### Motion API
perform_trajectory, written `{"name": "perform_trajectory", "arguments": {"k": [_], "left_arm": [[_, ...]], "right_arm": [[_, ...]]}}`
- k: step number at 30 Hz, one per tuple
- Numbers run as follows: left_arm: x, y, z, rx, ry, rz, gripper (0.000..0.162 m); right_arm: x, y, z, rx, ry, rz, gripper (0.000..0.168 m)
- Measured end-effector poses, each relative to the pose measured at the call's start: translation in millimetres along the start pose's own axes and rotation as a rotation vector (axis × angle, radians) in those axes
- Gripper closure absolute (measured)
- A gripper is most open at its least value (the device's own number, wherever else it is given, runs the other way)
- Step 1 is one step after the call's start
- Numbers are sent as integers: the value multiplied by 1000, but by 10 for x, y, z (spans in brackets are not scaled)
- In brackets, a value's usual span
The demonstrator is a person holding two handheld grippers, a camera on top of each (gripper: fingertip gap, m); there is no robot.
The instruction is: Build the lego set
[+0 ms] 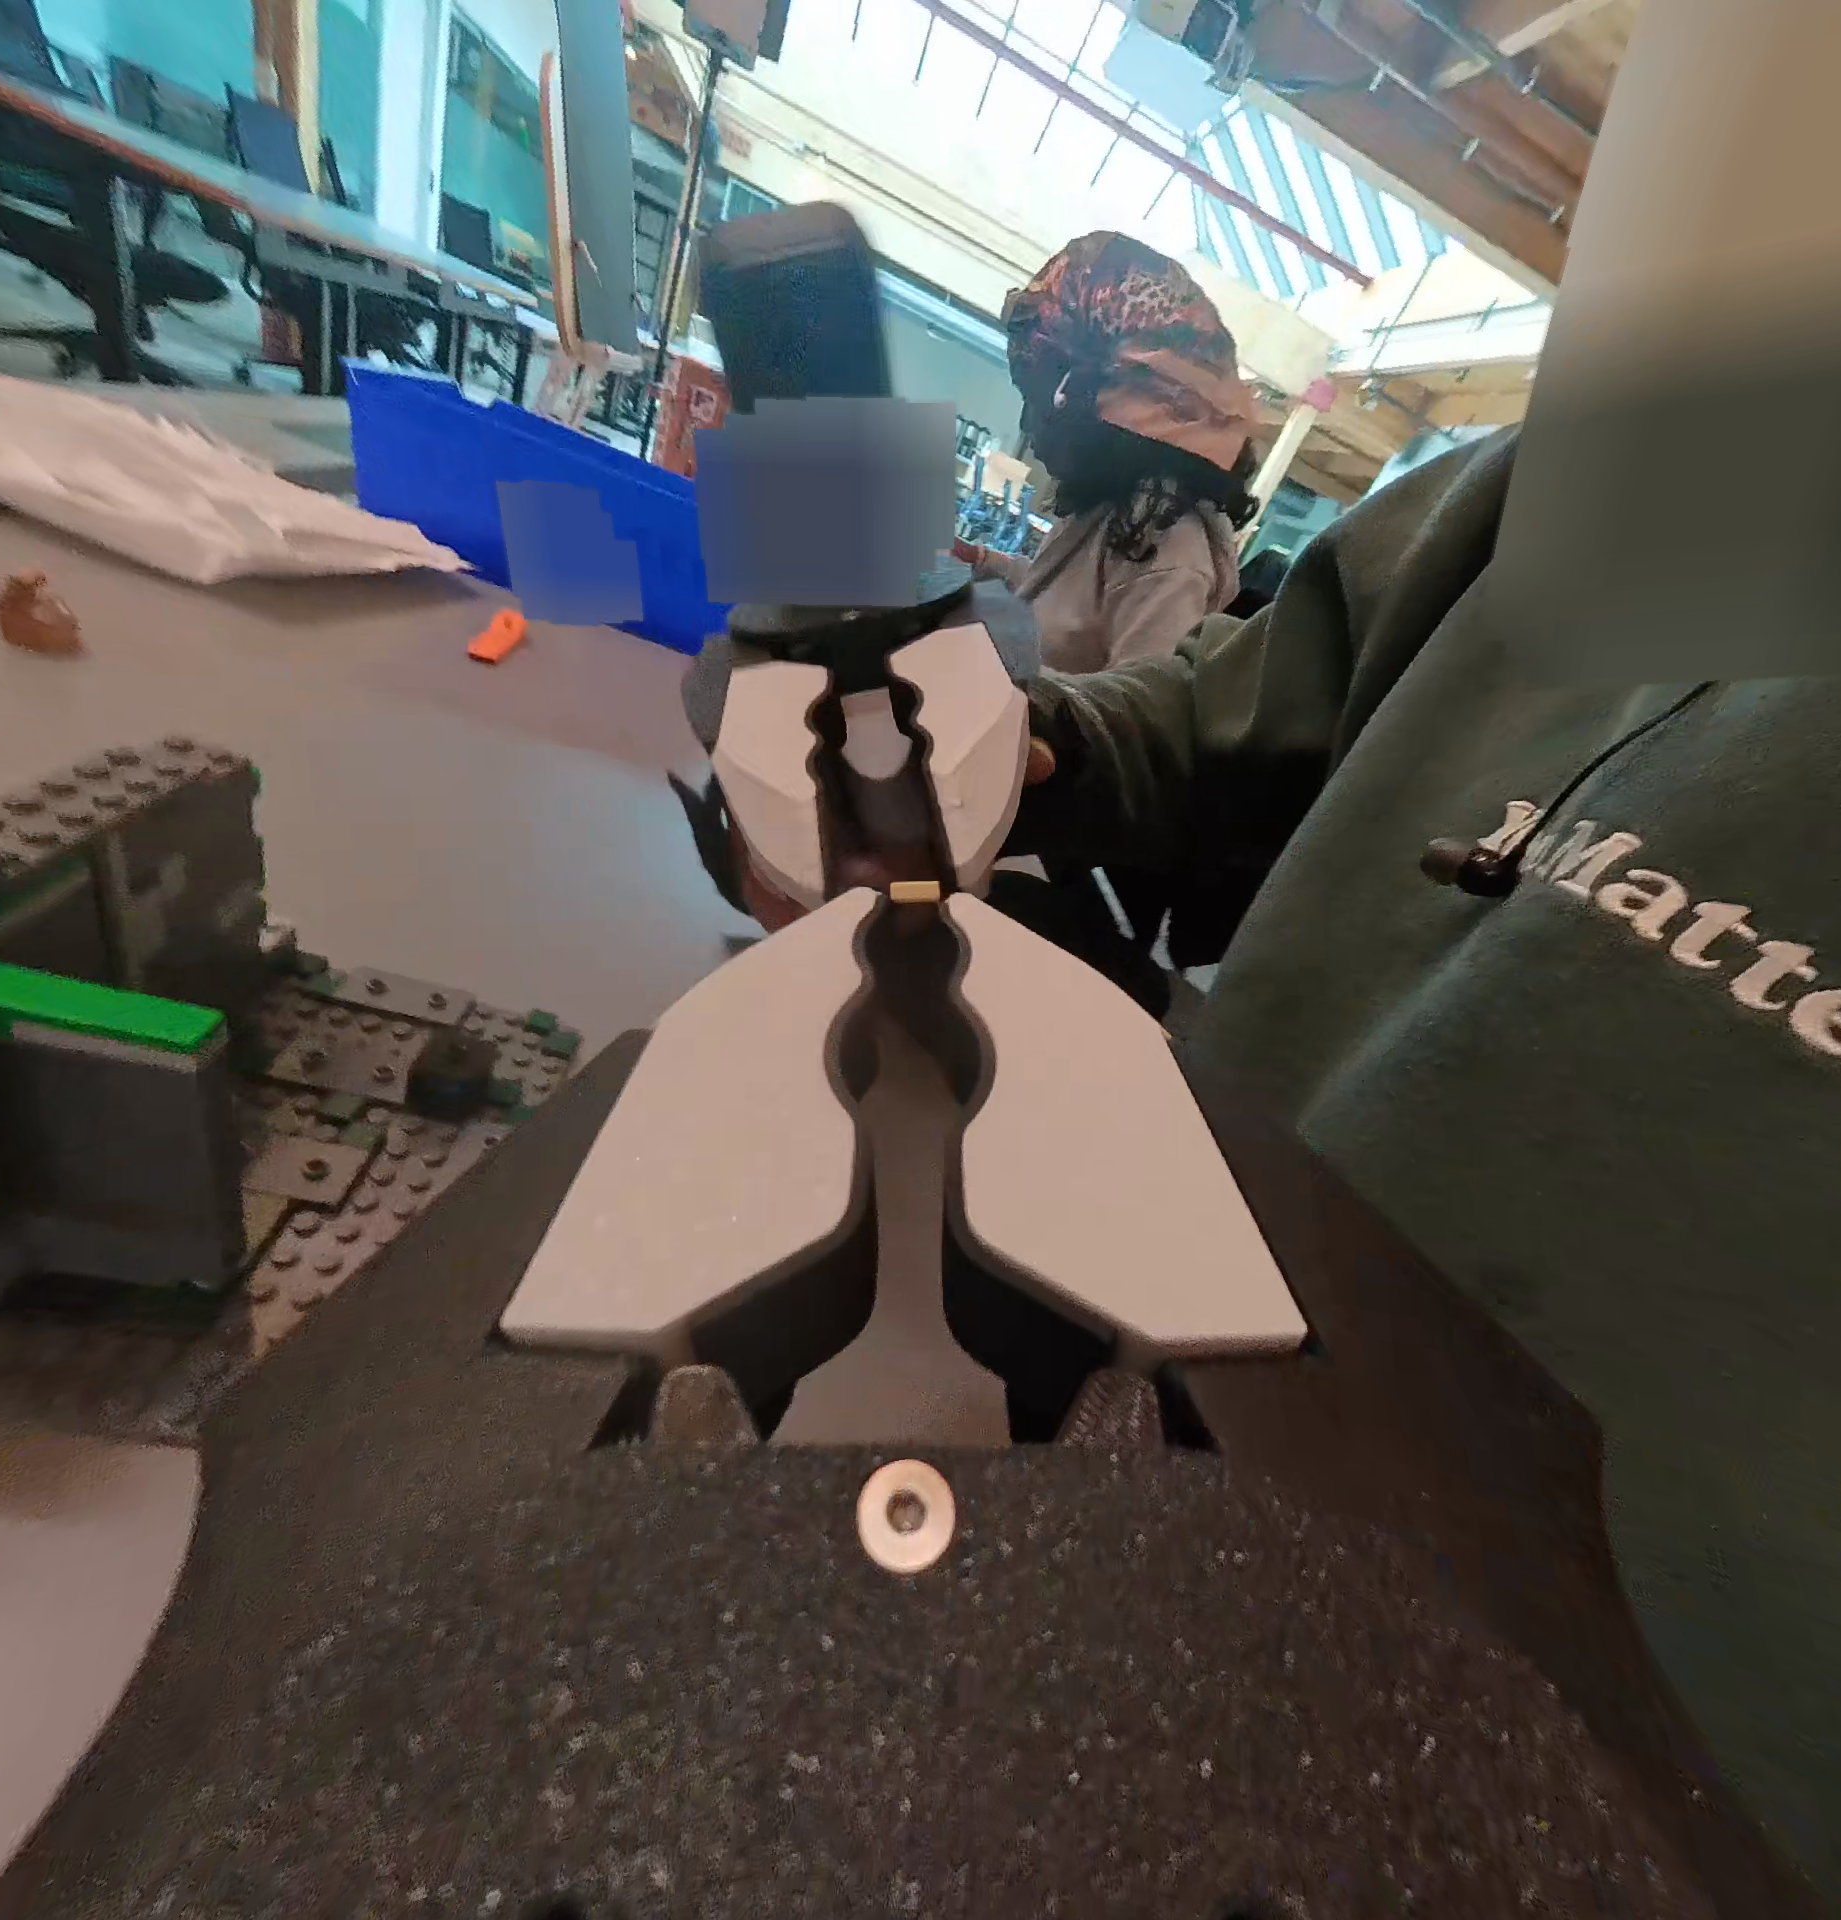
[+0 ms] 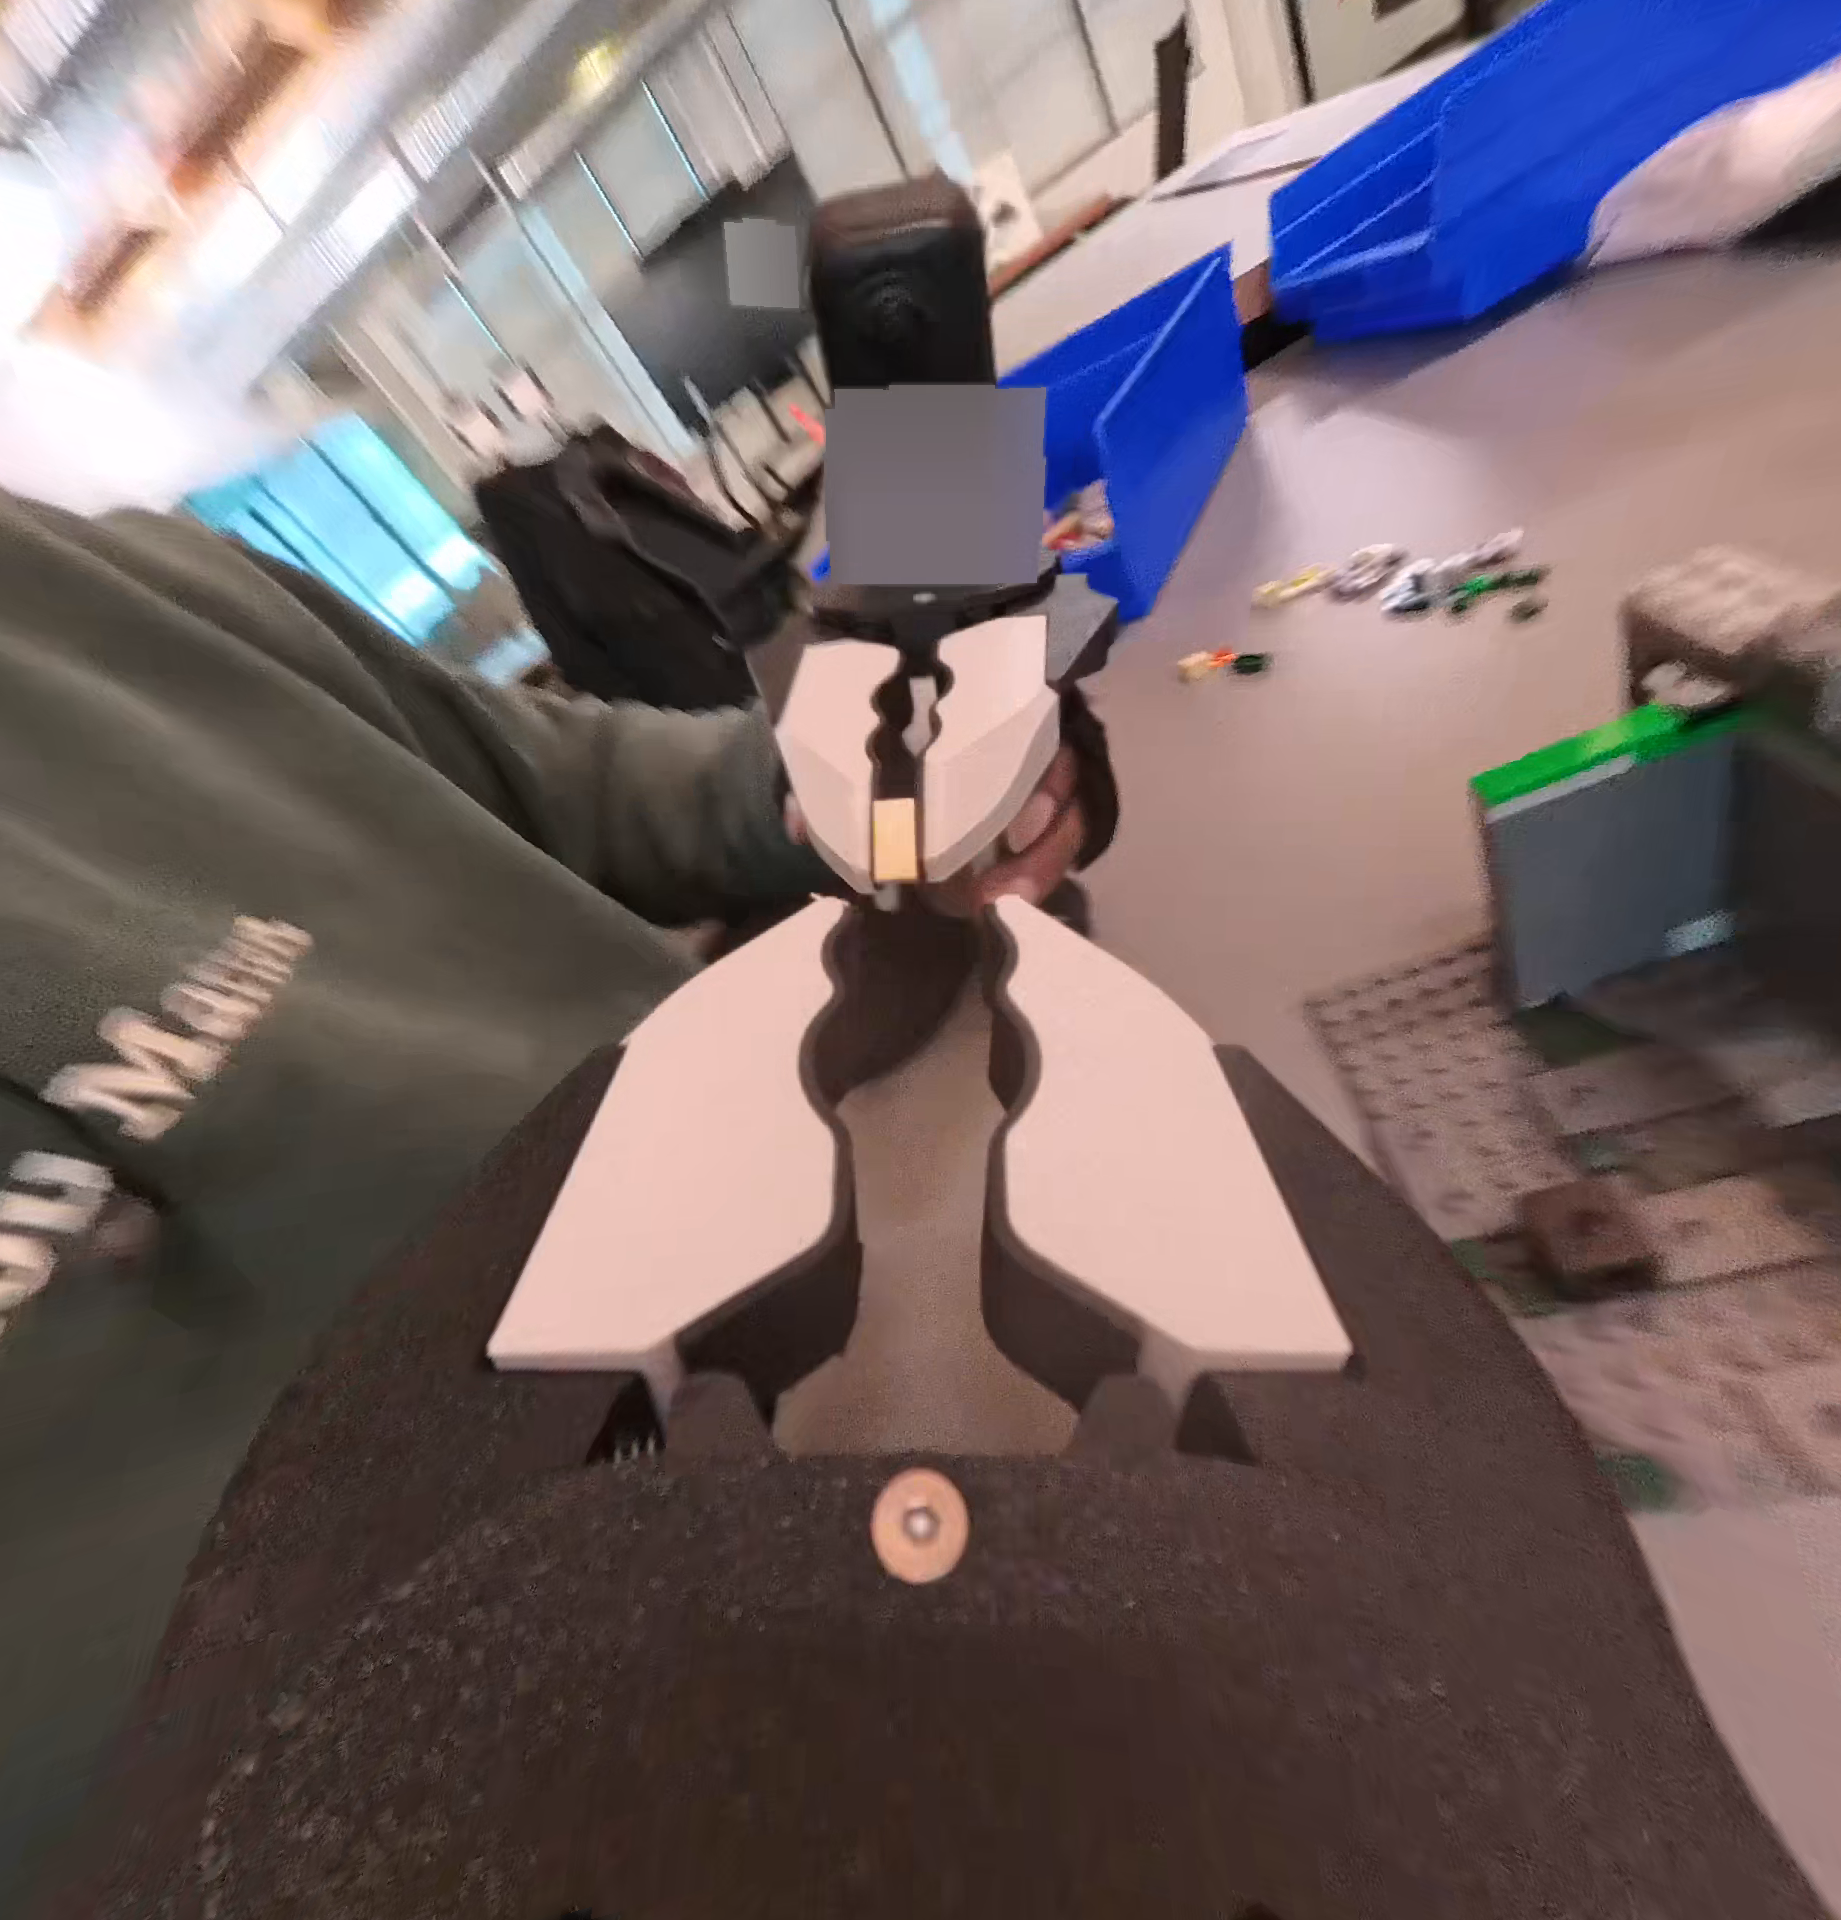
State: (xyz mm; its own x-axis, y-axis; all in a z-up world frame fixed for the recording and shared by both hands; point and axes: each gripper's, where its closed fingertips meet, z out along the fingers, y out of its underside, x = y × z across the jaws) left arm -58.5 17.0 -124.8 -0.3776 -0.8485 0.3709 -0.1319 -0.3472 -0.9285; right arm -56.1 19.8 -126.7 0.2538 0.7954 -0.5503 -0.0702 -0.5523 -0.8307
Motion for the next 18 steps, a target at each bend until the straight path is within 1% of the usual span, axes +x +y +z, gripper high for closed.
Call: {"name": "perform_trajectory", "arguments": {"k": [2, 4, 7, 10, 15, 18], "left_arm": [[13, -14, 25, 0, -23, 60, 155], [30, -21, 47, 5, -41, 120, 155], [49, -32, 63, 13, -68, 211, 155], [59, -33, 65, 9, -98, 295, 155], [53, -17, 64, -15, -149, 416, 155], [49, -9, 63, -30, -178, 486, 155]], "right_arm": [[-44, -34, -12, 46, -71, 159, 150], [-71, -4, 7, 49, -107, 233, 151], [-98, 27, 38, 58, -131, 283, 150], [-149, 2, 52, 77, -173, 335, 153], [-141, 3, 62, 78, -178, 399, 160], [-132, 3, 60, 78, -187, 441, 160]]}}
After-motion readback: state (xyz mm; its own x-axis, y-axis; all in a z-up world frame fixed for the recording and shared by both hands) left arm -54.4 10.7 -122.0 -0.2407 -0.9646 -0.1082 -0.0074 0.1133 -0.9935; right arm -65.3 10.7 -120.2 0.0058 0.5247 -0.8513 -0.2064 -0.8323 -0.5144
